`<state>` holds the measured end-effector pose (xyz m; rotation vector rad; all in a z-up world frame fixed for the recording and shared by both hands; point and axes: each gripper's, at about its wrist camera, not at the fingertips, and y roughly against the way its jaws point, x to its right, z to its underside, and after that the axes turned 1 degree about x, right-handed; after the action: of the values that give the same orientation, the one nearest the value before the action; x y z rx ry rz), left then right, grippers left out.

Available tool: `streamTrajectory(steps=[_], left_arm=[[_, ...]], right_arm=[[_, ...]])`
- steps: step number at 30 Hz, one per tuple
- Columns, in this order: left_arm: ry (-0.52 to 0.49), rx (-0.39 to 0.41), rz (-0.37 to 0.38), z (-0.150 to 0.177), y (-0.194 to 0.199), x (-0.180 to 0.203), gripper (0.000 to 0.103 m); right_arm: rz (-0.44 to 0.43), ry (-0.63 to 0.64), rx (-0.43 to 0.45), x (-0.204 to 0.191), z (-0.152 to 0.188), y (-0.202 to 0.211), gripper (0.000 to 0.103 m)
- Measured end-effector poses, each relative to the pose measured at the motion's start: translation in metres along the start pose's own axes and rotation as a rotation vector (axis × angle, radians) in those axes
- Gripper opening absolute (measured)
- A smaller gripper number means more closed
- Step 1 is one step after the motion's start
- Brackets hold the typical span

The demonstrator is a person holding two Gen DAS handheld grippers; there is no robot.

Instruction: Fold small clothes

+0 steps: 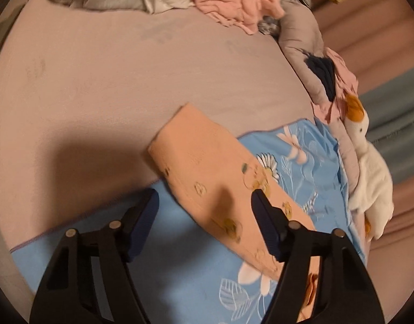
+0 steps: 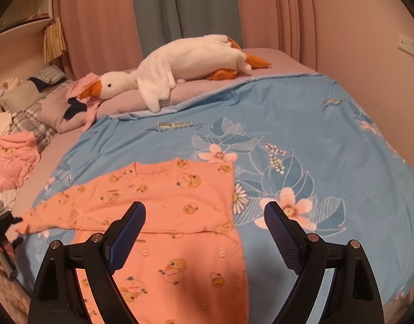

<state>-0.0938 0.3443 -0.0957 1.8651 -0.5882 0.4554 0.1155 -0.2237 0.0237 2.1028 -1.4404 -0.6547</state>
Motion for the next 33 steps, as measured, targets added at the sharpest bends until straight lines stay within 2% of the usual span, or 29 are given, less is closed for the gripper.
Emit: streamTrajectory(steps=[4,6,7,8,11,13,17,23,27,33], left_arm=[[0.072,0.018,0.061,-0.009,-0.003,-0.008,0.066],[0.100,0.015,0.079,-0.014,-0.009,-0.010,0.040],[0.112,0.010,0.080,-0.015,-0.013,-0.011,0.033],[0.117,0.009,0.083,-0.016,-0.017,-0.011,0.022],[0.098,0.013,0.073,-0.016,-0.019,-0.005,0.004],[0.072,0.028,0.071,-0.013,-0.013,0.004,0.004],[-0.001,0.065,0.127,-0.006,0.006,0.036,0.004],[-0.205,0.059,0.244,0.021,0.030,0.105,0.004],[-0.317,-0.011,0.349,0.052,0.036,0.146,0.004],[-0.520,-0.086,0.427,0.110,0.040,0.193,0.004]], right_arm=[[-0.010,-0.015,-0.014,-0.005,0.005,0.000,0.089],[-0.024,-0.025,-0.021,-0.005,0.007,-0.001,0.089],[-0.028,-0.028,-0.026,-0.006,0.007,-0.001,0.089],[-0.027,-0.030,-0.027,-0.007,0.008,-0.001,0.089],[-0.024,-0.030,-0.029,-0.008,0.010,-0.001,0.089],[-0.022,-0.029,-0.031,-0.008,0.010,-0.001,0.089],[-0.010,-0.032,-0.035,-0.010,0.010,-0.002,0.089],[-0.019,-0.051,-0.041,-0.007,0.012,-0.002,0.089],[-0.013,-0.062,-0.041,-0.005,0.014,-0.001,0.089],[0.008,-0.093,-0.047,0.003,0.018,0.001,0.089]])
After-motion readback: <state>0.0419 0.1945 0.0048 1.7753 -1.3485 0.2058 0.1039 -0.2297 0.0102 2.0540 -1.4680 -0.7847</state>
